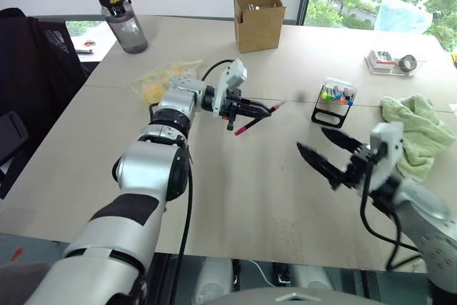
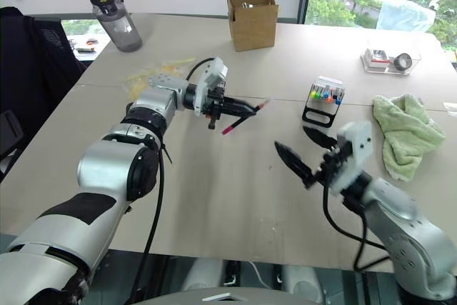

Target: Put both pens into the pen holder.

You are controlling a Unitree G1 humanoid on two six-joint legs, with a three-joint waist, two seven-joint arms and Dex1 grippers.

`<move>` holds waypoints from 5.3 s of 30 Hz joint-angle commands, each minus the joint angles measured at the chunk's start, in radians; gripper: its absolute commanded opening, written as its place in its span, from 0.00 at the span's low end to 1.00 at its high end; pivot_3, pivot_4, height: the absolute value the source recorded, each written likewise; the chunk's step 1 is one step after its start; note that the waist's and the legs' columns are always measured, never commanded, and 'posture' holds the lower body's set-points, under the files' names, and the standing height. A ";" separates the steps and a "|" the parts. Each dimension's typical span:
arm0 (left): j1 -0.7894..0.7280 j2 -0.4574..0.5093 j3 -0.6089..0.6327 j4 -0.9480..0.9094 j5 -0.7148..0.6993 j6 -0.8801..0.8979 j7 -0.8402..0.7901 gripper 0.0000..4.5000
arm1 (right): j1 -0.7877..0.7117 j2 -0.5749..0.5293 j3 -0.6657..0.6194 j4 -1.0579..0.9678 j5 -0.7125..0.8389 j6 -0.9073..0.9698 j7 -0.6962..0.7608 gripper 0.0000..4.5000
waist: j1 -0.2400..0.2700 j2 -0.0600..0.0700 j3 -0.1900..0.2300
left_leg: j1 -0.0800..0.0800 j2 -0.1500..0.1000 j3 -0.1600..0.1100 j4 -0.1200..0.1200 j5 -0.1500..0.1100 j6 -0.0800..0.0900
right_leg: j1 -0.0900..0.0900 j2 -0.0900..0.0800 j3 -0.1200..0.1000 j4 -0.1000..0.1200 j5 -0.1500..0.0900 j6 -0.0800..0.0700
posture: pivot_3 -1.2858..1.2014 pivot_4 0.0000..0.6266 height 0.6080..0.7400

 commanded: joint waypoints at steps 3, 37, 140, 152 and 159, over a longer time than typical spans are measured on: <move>0.159 0.011 -0.036 -0.383 -0.227 0.225 -0.016 0.01 | -0.088 0.125 0.016 0.059 0.159 0.009 -0.122 1.00 | -0.001 0.000 0.000 | 0.000 0.000 0.000 0.000 0.000 0.000 | 0.000 -0.001 0.000 0.001 0.000 0.000 | 0.52 0.24 0.99; 0.416 0.040 -0.066 -0.844 -0.369 0.436 0.171 0.28 | -0.272 0.173 0.143 0.186 0.031 -0.080 -0.070 0.01 | -0.001 0.001 0.000 | 0.001 -0.001 0.001 0.000 0.000 0.000 | -0.001 -0.002 0.000 0.004 0.000 0.000 | 0.52 0.24 0.99; 1.097 0.294 0.004 -1.401 -0.238 0.252 0.770 0.80 | 0.226 -0.287 -0.006 0.430 -0.339 -0.642 0.500 0.98 | 0.017 0.006 0.003 | 0.004 0.000 0.002 -0.003 -0.001 0.002 | 0.001 -0.004 0.001 0.003 0.000 0.000 | 0.52 0.24 0.99; 1.096 0.288 0.007 -1.411 -0.260 0.263 0.777 0.80 | 0.323 -0.259 -0.084 0.471 -0.337 -0.684 0.527 0.98 | 0.025 0.006 0.003 | 0.005 0.000 0.002 -0.003 -0.001 0.002 | 0.001 -0.004 0.000 0.003 0.000 0.000 | 0.52 0.24 0.99; 1.112 0.279 0.007 -1.431 -0.276 0.282 0.785 0.80 | 0.344 -0.259 -0.095 0.473 -0.337 -0.666 0.534 0.98 | 0.024 0.006 0.003 | 0.005 0.000 0.001 -0.003 -0.001 0.002 | 0.001 -0.004 0.000 0.003 0.000 0.000 | 0.52 0.24 0.99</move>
